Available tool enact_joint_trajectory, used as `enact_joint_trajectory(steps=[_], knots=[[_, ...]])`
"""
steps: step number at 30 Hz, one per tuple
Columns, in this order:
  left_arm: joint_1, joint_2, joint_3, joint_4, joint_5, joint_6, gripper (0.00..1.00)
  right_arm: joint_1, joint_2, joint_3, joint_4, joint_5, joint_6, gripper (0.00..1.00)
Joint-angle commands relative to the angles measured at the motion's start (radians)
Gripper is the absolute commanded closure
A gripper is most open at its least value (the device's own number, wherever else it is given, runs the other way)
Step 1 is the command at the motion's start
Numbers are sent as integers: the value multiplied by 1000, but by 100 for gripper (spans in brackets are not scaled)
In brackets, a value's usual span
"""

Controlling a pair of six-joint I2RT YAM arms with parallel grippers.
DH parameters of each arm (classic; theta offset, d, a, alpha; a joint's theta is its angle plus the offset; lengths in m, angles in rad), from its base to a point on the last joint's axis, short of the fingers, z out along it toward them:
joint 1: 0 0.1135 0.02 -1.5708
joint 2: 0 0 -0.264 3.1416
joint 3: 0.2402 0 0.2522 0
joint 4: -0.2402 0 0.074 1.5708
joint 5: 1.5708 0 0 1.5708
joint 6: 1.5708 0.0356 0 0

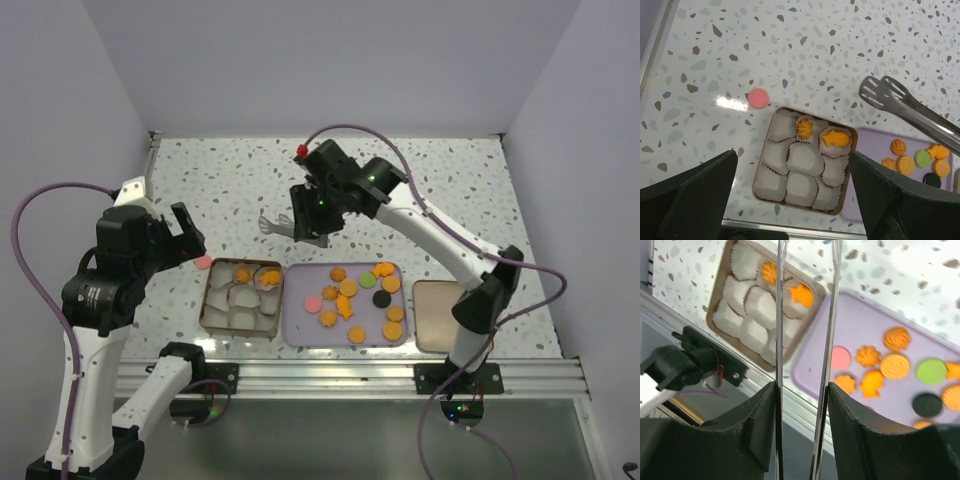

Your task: Pack the cookies

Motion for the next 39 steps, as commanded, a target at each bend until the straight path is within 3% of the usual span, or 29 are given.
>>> enact_joint_trajectory(steps=[1, 12, 20, 39], knots=[[-4, 6, -13, 68, 15, 10, 0, 1, -177, -91, -47, 75, -52, 53], [-4, 29, -35, 117, 81, 3, 0, 32, -448, -493, -61, 49, -23, 52], [-4, 11, -44, 108, 99, -5, 0, 125, -423, -544, -93, 83, -6, 52], [-4, -63, -35, 29, 93, -22, 0, 191, -351, -587, -85, 86, 17, 52]])
